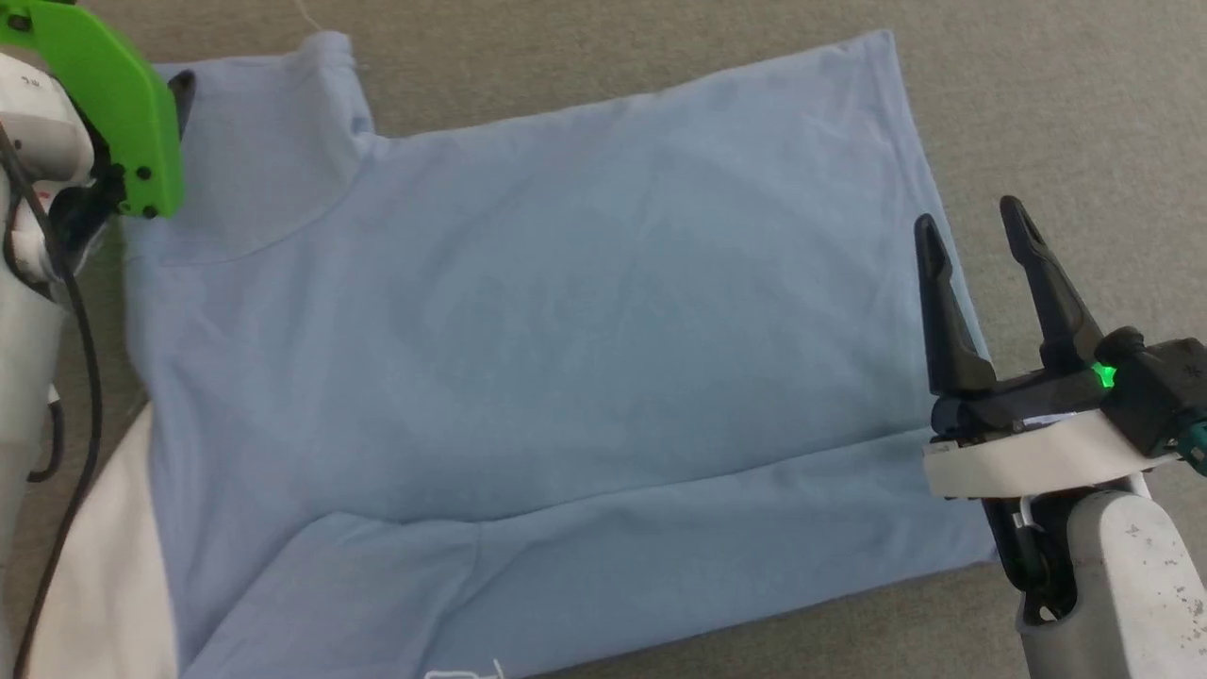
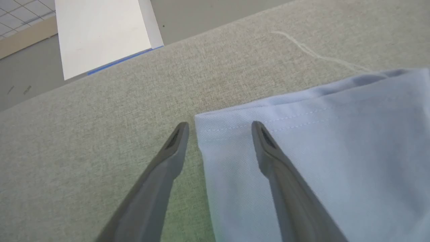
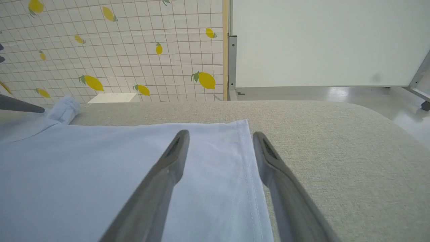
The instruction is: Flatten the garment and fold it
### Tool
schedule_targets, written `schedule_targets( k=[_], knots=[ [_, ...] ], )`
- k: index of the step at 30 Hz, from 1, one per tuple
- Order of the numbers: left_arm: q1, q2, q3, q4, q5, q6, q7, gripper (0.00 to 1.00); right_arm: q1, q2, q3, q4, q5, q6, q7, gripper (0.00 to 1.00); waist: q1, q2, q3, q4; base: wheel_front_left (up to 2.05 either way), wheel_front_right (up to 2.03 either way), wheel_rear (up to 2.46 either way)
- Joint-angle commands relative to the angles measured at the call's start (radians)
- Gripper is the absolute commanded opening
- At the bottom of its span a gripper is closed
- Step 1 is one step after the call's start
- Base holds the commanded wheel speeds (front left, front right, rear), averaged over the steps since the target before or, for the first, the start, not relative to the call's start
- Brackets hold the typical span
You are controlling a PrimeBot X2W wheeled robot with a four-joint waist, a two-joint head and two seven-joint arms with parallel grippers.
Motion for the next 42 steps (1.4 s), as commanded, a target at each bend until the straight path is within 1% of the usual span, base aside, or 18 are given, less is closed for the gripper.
schedule_targets(
  k=[1,5,6,7,8,11,15,17,19,20,23,26,28,33,34,35,38,42],
  knots=[
    [-0.008,0.016,0.000,-0.004,-0.009,0.016,0.030,1.00,-0.019,0.001,0.004,-0.003,0.003,-0.002,-0.002,1.00,-0.0002,0.0000,0.039,-0.039,0.00,0.00,0.00],
    [0.007,0.028,0.001,-0.023,-0.017,0.068,0.124,0.99,-0.029,0.002,0.011,0.011,0.006,-0.002,-0.001,1.00,-0.0002,0.0000,0.043,-0.038,0.00,0.00,0.00],
    [0.011,0.030,-0.001,-0.035,-0.018,0.075,0.139,0.71,-0.035,0.000,0.014,0.013,0.006,-0.002,0.003,1.00,-0.0002,0.0000,0.043,-0.037,0.00,0.00,0.00],
    [0.013,0.031,-0.001,-0.045,-0.019,0.080,0.146,0.11,-0.042,-0.002,0.016,0.015,0.006,-0.002,0.008,1.00,-0.0002,0.0000,0.043,-0.036,0.00,0.00,0.00],
    [0.017,0.032,-0.001,-0.053,-0.022,0.083,0.154,0.00,-0.051,-0.007,0.022,0.016,0.005,-0.002,0.016,1.00,-0.0002,0.0000,0.043,-0.036,0.00,0.00,0.00],
    [0.027,0.034,-0.002,-0.084,-0.032,0.087,0.174,0.00,-0.108,-0.024,0.028,0.026,0.006,-0.002,0.062,1.00,-0.0002,0.0000,0.044,-0.032,0.00,0.00,0.00],
    [0.030,0.035,-0.005,-0.112,-0.038,0.091,0.184,0.00,-0.252,-0.043,0.019,0.072,0.023,-0.002,0.187,1.00,-0.0002,0.0000,0.046,-0.024,0.00,0.00,0.00],
    [0.028,0.033,-0.004,-0.124,-0.038,0.091,0.173,0.00,-0.340,-0.041,0.015,0.129,0.058,-0.002,0.273,1.00,-0.0002,0.0000,0.048,-0.020,0.00,0.00,0.00],
    [0.029,0.027,-0.005,-0.131,-0.039,0.093,0.165,0.00,-0.424,-0.037,0.003,0.214,0.107,-0.002,0.381,1.00,-0.0002,0.0000,0.050,-0.011,0.00,0.00,0.00],
    [0.030,0.022,-0.007,-0.134,-0.040,0.093,0.162,0.00,-0.468,-0.042,-0.003,0.270,0.123,-0.002,0.452,1.00,-0.0002,0.0000,0.051,-0.003,0.00,0.00,0.00],
    [0.029,0.011,-0.012,-0.138,-0.044,0.090,0.154,0.00,-0.578,-0.044,-0.027,0.402,0.153,-0.002,0.604,1.00,-0.0002,0.0000,0.058,0.015,0.00,0.00,0.00],
    [0.021,0.004,-0.018,-0.146,-0.043,0.083,0.144,0.00,-0.673,-0.052,-0.035,0.516,0.140,-0.002,0.719,1.00,-0.0002,0.0000,0.070,0.034,0.00,0.00,0.00],
    [0.015,-0.002,-0.022,-0.149,-0.042,0.079,0.133,0.00,-0.720,-0.060,-0.035,0.576,0.114,-0.002,0.767,1.00,-0.0002,0.0000,0.079,0.046,0.00,0.00,0.00],
    [0.007,-0.020,-0.031,-0.149,-0.047,0.066,0.112,0.00,-0.803,-0.072,-0.041,0.692,0.035,-0.002,0.845,1.00,-0.0002,0.0000,0.096,0.072,0.00,0.00,0.00],
    [0.005,-0.023,-0.033,-0.147,-0.048,0.062,0.105,0.00,-0.814,-0.070,-0.046,0.716,0.024,-0.002,0.871,0.96,-0.0002,0.0000,0.098,0.077,0.00,0.00,0.00],
    [0.004,-0.025,-0.033,-0.145,-0.048,0.061,0.100,0.00,-0.821,-0.068,-0.051,0.733,0.016,-0.002,0.892,0.52,-0.0002,0.0000,0.098,0.080,0.00,0.00,0.00],
    [0.005,-0.031,-0.037,-0.136,-0.051,0.054,0.087,0.00,-0.840,-0.066,-0.051,0.763,-0.015,-0.002,0.944,0.00,-0.0002,0.0000,0.096,0.087,0.00,0.00,0.00],
    [0.011,-0.034,-0.041,-0.129,-0.047,0.035,0.036,0.00,-0.834,-0.066,-0.044,0.758,-0.029,-0.002,0.935,0.00,-0.0002,0.0000,0.078,0.094,0.00,0.00,0.00]
  ],
)
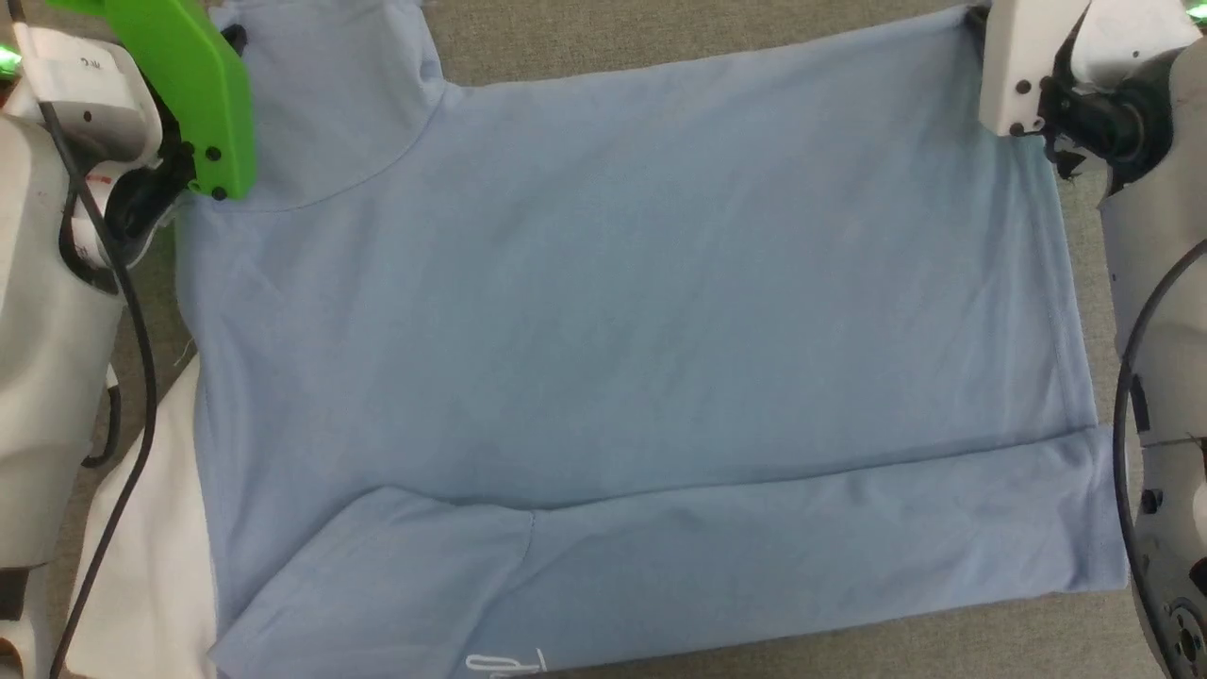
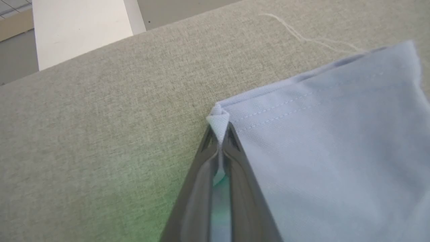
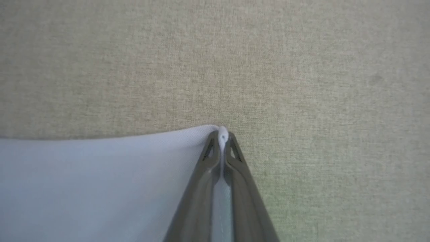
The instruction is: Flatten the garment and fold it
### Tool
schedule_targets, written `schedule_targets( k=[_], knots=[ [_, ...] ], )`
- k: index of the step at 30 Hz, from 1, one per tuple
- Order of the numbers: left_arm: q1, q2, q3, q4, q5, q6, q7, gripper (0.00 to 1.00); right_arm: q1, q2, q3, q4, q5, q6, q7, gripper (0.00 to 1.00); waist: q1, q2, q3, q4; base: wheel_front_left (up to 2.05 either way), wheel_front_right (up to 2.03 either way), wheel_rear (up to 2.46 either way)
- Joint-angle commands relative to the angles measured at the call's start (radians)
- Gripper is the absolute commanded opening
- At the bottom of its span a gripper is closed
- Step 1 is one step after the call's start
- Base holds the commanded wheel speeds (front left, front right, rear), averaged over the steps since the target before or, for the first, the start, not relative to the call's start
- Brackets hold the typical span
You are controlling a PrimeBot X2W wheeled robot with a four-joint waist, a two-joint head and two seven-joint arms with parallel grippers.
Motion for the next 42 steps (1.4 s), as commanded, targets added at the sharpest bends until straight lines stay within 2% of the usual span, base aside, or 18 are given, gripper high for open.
schedule_targets(
  k=[1,4,9,15,19,25,35,42],
  knots=[
    [0.020,0.005,-0.005,0.012,0.008,-0.008,-0.028,0.00,0.028,0.002,0.010,0.011,-0.009,-0.002,-0.013,0.00,-0.0001,0.0000,-0.017,0.003,0.00,0.00,0.00],
    [0.046,0.010,0.007,-0.009,0.030,-0.032,-0.170,0.00,0.068,-0.014,0.056,-0.027,0.013,-0.002,-0.094,0.00,-0.0001,0.0000,-0.050,0.009,0.00,0.00,0.00],
    [0.152,0.010,0.022,-0.045,0.058,-0.066,-0.437,0.00,0.177,-0.082,0.129,-0.118,0.084,-0.002,-0.298,0.00,-0.0001,0.0000,-0.142,0.032,0.00,0.00,0.00],
    [0.356,-0.008,0.056,-0.118,0.002,-0.062,-0.605,0.00,0.351,-0.167,0.180,-0.227,0.179,-0.002,-0.499,0.00,-0.0001,0.0000,-0.269,0.062,0.00,0.00,0.00],
    [0.513,0.010,0.069,-0.183,-0.033,-0.044,-0.627,0.00,0.476,-0.208,0.198,-0.290,0.215,-0.002,-0.562,0.00,-0.0001,0.0000,-0.339,0.082,0.00,0.00,0.00],
    [0.736,0.023,0.077,-0.289,-0.090,-0.012,-0.634,0.00,0.651,-0.238,0.174,-0.378,0.240,-0.002,-0.583,0.00,-0.0001,0.0000,-0.408,0.111,0.00,0.00,0.00],
    [0.994,-0.010,0.056,-0.352,-0.168,0.029,-0.646,0.00,0.893,-0.267,0.092,-0.426,0.224,-0.002,-0.505,0.00,-0.0001,0.0000,-0.458,0.154,0.00,0.00,0.00],
    [1.050,-0.037,0.003,-0.306,-0.177,0.018,-0.635,0.00,1.000,-0.250,0.072,-0.422,0.211,-0.002,-0.439,0.00,-0.0001,0.0000,-0.456,0.174,0.00,0.00,0.00]
  ],
)
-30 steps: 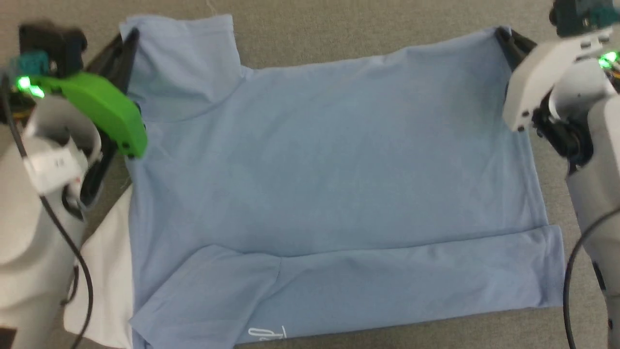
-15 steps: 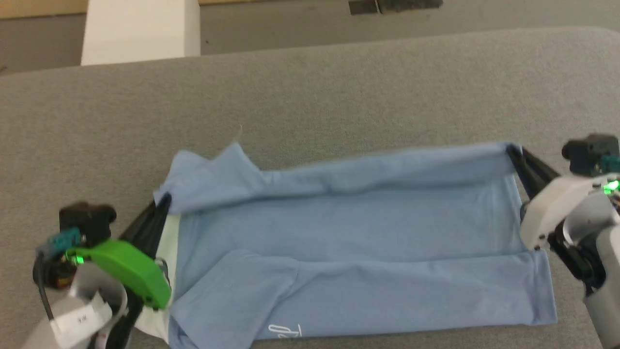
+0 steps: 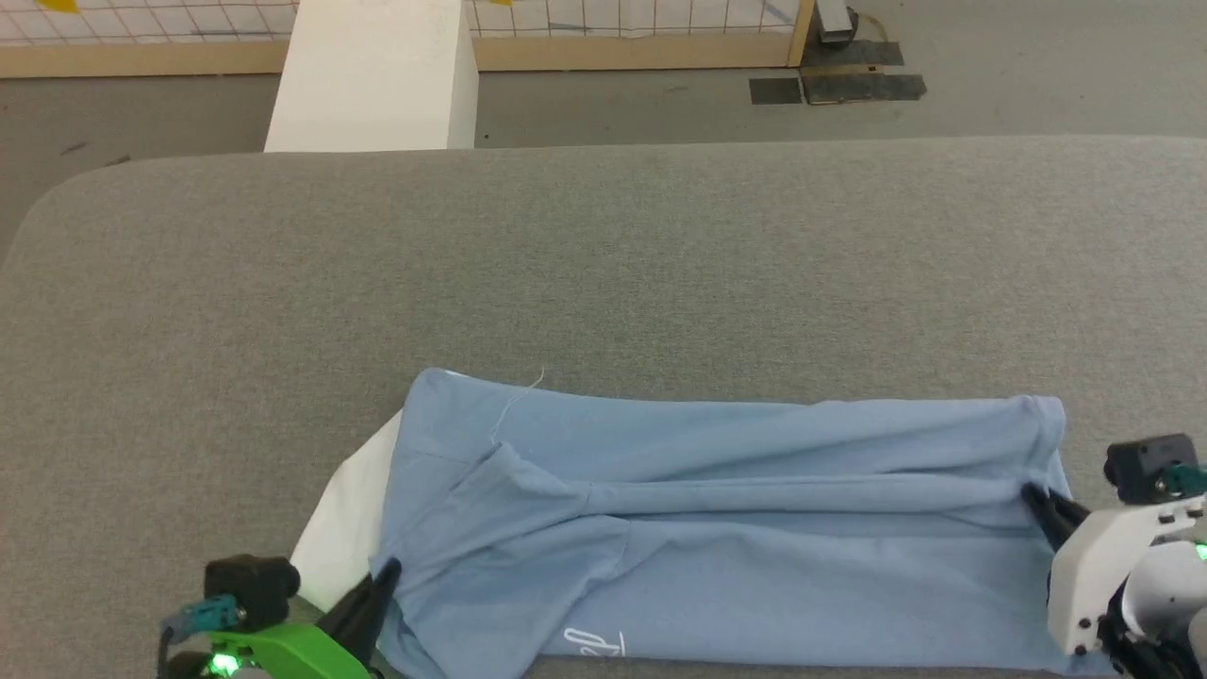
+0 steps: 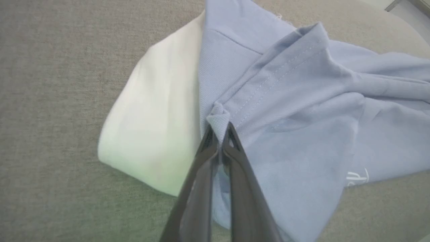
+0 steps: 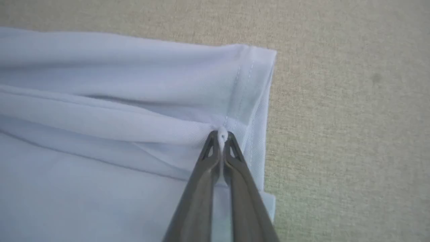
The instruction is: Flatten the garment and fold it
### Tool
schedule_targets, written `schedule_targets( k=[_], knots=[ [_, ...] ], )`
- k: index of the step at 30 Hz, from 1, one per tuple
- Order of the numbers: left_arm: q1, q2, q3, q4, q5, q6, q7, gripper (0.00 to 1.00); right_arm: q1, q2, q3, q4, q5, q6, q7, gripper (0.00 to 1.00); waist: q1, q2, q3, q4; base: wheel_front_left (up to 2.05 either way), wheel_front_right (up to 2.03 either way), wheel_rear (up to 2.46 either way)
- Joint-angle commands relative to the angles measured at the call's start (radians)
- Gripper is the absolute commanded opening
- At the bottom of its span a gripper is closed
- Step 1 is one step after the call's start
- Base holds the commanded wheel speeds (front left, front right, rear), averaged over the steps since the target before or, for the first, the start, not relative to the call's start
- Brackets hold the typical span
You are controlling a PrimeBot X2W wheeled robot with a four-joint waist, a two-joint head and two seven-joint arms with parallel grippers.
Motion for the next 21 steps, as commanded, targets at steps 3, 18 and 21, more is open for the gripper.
schedule_targets(
  k=[3,18,21],
  knots=[
    [0.013,-0.011,-0.022,0.036,0.002,-0.005,0.013,0.00,0.022,0.018,-0.004,0.027,-0.008,-0.002,0.038,0.00,0.0001,0.0000,0.003,0.004,0.00,0.00,0.00],
    [-0.001,-0.094,0.065,0.064,0.079,0.090,-0.262,1.00,0.175,0.184,-0.230,-0.157,0.017,-0.002,0.093,1.00,0.0001,0.0000,-0.081,0.034,0.00,0.00,0.00],
    [-0.031,-0.121,0.089,0.081,0.117,0.101,-0.304,1.00,0.203,0.229,-0.267,-0.204,0.002,-0.002,0.040,1.00,0.0001,0.0000,-0.099,0.038,0.00,0.00,0.00]
  ],
)
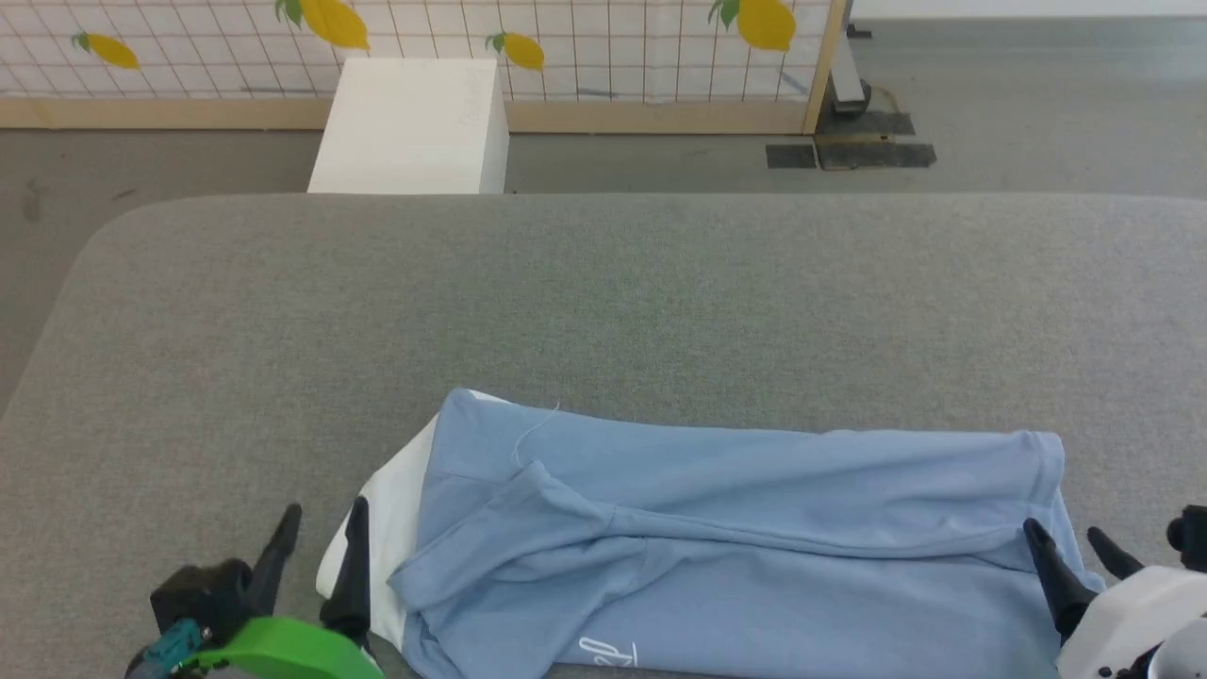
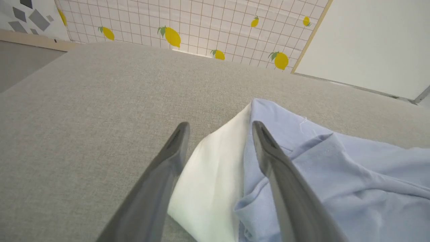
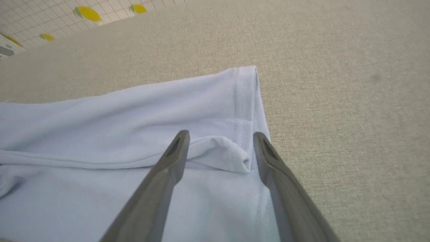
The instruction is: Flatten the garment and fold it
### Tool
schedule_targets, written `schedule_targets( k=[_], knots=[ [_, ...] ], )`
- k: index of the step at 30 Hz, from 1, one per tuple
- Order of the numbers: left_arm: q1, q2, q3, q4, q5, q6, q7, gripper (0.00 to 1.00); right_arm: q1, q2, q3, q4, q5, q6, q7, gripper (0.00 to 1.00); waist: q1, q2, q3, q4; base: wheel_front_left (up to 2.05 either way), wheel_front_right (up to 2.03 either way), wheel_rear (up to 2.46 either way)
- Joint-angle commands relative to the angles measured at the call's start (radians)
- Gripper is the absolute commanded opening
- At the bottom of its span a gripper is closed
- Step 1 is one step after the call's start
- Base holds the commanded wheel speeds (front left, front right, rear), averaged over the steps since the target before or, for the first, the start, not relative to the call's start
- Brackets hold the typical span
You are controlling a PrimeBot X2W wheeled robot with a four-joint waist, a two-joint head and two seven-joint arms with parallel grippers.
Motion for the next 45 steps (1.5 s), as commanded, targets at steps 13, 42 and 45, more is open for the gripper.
schedule_targets(
  k=[13,42,45],
  knots=[
    [-0.200,-0.128,0.107,0.106,0.238,-0.043,-0.025,1.00,-0.030,0.121,-0.152,0.007,-0.067,-0.002,-0.110,1.00,0.0001,-0.0001,-0.033,0.013,0.00,0.00,0.00],
    [-0.277,-0.244,0.207,0.251,0.356,-0.157,-0.025,1.00,-0.226,0.146,-0.207,0.308,-0.259,-0.002,0.292,0.00,0.0001,-0.0001,-0.017,0.005,0.00,0.00,0.00],
    [-0.279,-0.248,0.210,0.257,0.362,-0.165,-0.025,1.00,-0.223,0.145,-0.264,0.280,-0.322,-0.002,0.253,0.00,0.0001,-0.0001,-0.013,0.011,0.00,0.00,0.00]
  ],
)
